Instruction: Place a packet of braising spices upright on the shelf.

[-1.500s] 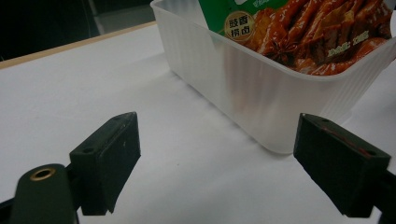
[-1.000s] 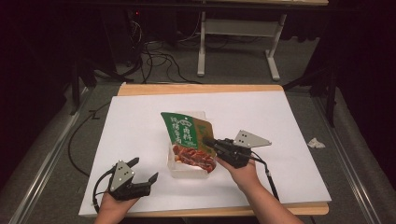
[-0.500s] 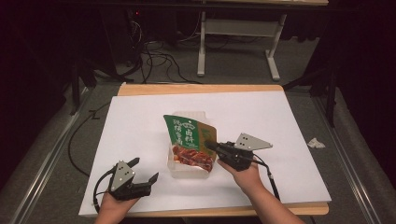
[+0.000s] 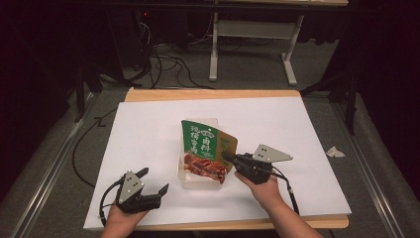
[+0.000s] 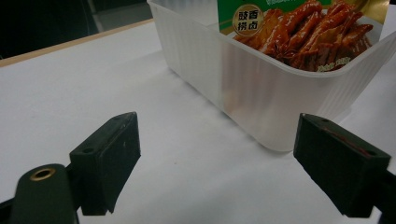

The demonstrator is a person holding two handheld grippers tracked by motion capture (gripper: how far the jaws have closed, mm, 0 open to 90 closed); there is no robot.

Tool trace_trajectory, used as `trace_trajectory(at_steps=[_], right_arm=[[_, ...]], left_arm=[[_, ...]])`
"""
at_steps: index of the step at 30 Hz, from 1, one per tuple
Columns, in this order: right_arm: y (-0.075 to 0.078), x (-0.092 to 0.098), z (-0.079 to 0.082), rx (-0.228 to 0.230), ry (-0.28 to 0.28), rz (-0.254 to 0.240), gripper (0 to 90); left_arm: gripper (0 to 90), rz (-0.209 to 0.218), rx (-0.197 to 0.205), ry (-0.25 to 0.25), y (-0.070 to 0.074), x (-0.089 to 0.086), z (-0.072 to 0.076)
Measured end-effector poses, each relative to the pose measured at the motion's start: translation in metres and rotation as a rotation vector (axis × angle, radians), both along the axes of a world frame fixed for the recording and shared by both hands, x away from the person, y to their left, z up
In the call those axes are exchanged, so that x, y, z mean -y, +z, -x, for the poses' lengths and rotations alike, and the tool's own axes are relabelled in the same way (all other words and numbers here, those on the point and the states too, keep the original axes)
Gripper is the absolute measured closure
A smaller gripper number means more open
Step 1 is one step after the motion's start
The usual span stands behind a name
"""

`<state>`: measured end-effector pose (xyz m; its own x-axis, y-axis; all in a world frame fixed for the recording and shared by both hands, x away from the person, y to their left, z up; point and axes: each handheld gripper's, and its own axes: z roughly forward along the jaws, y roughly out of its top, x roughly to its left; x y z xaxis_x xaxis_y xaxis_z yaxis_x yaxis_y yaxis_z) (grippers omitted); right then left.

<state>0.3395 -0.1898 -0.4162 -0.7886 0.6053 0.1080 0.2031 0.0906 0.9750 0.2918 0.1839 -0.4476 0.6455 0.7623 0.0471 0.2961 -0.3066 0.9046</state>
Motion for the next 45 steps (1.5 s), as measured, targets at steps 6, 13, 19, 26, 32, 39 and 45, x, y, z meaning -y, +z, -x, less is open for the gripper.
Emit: trace_trajectory(at_steps=[6,13,19,26,32,39,45], right_arm=[[-0.001,0.001,0.000,-0.005,-0.003,-0.004,90.0],[0.001,0.002,-0.001,-0.003,0.016,-0.013,78.5],[0.007,0.004,-0.002,-0.017,0.008,-0.021,63.2],[0.005,0.006,-0.005,-0.030,0.008,-0.007,45.7],[0.002,0.003,-0.007,-0.035,-0.004,0.012,25.4],[0.009,0.012,0.000,-0.019,-0.022,0.054,15.3],[0.013,0.028,0.010,-0.001,-0.063,0.069,14.2]], left_arm=[[15.1,0.004,0.001,0.003,0.000,-0.001,0.000],[15.1,0.002,0.000,0.000,0.000,0.000,0.000],[15.1,0.000,0.001,-0.001,0.000,-0.001,-0.001],[15.1,0.001,0.002,-0.001,0.000,-0.001,-0.001],[15.1,0.002,0.002,0.000,0.000,-0.001,-0.001],[15.1,0.005,0.000,0.001,0.000,-0.002,-0.001],[15.1,0.007,-0.001,0.000,0.000,-0.002,-0.002]])
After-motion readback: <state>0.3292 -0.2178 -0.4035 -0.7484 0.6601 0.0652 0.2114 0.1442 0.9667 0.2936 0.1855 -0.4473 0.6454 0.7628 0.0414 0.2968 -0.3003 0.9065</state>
